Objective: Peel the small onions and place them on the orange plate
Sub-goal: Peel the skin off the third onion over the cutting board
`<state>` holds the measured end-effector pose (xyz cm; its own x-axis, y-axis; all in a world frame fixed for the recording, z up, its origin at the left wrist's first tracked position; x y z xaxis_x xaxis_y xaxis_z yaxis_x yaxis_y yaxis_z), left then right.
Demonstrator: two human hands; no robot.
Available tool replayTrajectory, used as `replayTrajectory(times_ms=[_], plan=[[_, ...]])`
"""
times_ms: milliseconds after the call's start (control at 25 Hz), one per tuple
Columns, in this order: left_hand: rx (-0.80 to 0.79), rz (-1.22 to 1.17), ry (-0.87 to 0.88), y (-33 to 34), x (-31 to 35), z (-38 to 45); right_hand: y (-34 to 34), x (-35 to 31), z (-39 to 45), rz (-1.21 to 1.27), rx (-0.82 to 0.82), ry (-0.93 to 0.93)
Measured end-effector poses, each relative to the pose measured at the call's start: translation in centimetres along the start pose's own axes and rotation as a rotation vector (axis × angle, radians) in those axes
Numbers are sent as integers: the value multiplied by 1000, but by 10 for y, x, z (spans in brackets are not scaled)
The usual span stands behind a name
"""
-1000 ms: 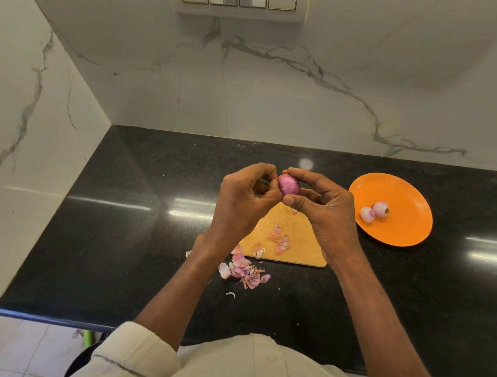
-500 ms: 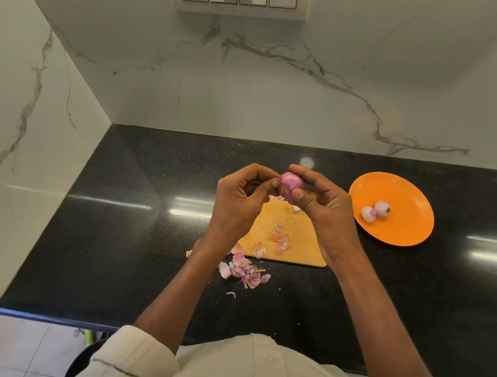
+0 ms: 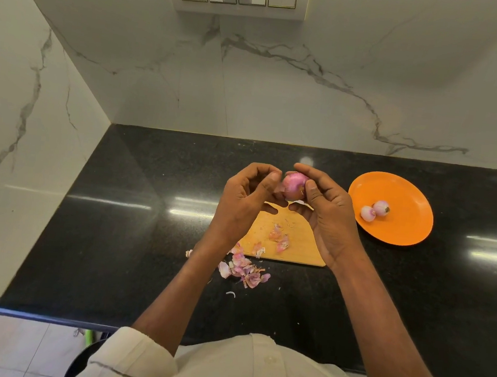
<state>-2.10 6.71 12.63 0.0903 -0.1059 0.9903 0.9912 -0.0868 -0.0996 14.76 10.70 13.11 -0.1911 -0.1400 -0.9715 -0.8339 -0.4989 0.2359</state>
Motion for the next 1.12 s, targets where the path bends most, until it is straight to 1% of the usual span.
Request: replayTrajectory(times_ms=[120, 320, 440, 640, 760, 880, 1000, 1120], plan=[[-26, 45, 15, 4, 3, 1, 2, -3, 0, -25, -2, -15], [53, 55, 37, 5, 1, 0, 6, -5, 0, 22, 17, -7], [92, 9, 44, 5, -1, -2, 6, -2, 0, 81, 28, 4], [71, -75, 57, 4, 0, 0, 1, 4, 2, 271, 0, 78], [60, -86, 49, 6, 2, -1, 1, 6, 1, 279, 16, 99], [114, -82, 46, 8, 1, 0, 3, 4, 1, 250, 53, 73], [167, -157, 26, 10, -2, 1, 7, 3, 2, 364, 53, 55], [168, -211, 9, 13, -5, 0, 8, 6, 1, 452, 83, 83]])
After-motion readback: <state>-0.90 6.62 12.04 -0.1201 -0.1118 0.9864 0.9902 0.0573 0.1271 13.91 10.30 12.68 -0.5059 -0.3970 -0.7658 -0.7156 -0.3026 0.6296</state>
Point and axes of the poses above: each hand's wrist, its own z-axis towards the middle knuckle, its own y-axis out of the palm, x = y × z, the point moved 4 cm from there along z, towards the middle knuckle, and after that the axes turned 15 degrees about -x, right-handed, at the moved point
